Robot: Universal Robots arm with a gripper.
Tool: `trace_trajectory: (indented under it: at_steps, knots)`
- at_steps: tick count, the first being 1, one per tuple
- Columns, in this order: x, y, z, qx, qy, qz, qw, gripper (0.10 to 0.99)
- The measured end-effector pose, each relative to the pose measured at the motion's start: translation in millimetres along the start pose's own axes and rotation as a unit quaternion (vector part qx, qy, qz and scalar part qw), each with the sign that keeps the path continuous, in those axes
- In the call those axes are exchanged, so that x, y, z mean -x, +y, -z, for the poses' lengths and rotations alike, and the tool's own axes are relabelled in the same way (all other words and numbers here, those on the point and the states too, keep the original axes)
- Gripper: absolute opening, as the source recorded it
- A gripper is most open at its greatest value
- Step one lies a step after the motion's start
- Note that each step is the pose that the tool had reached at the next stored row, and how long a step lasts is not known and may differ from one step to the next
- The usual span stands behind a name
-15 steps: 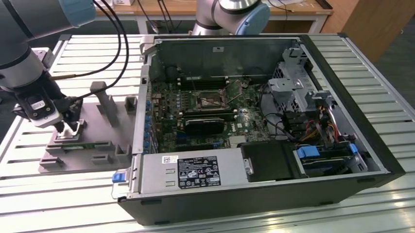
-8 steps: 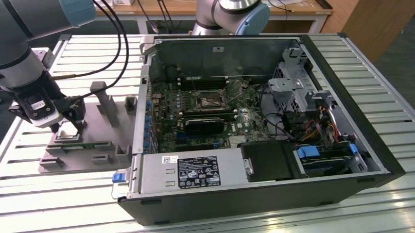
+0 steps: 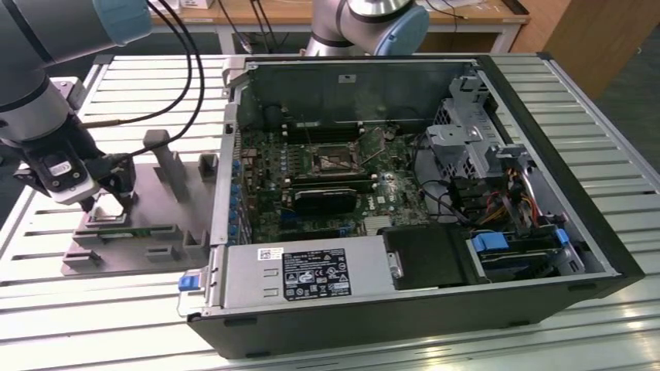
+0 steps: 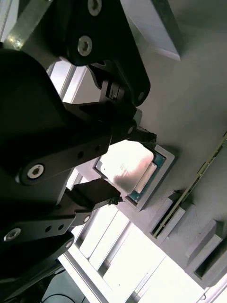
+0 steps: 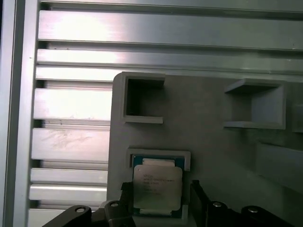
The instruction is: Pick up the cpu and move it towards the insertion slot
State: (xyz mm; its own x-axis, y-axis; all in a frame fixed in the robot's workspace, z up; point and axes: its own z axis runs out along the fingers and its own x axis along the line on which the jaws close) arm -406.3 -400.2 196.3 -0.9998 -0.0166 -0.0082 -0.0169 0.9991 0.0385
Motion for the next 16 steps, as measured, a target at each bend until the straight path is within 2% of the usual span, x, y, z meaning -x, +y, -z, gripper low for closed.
trace_trajectory:
  at_steps: [16]
  knots:
    - [-2.4,0.4,-9.4,0.0000,-0.0002,-0.004,1.0000,0.588]
